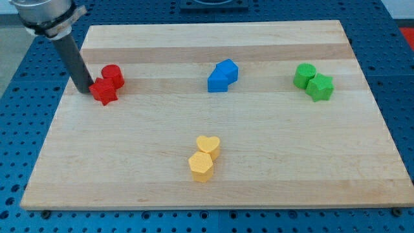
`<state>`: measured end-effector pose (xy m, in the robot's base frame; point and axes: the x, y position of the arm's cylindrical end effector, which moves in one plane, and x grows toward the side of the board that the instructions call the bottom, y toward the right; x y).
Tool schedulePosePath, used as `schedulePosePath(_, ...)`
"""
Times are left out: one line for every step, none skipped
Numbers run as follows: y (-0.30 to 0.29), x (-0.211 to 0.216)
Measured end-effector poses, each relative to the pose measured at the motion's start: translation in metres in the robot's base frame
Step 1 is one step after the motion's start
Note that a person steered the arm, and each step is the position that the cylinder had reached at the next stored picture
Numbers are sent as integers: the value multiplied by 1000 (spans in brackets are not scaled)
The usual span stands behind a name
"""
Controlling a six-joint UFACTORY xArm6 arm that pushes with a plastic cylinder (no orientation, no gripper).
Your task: Move the red star towards the center
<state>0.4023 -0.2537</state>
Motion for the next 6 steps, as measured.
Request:
schedulePosePath(20, 13)
schedulePosePath(51, 13)
schedulePosePath(63, 11)
schedulePosePath(63, -4)
schedulePosePath(65, -15)
schedulePosePath(75, -9)
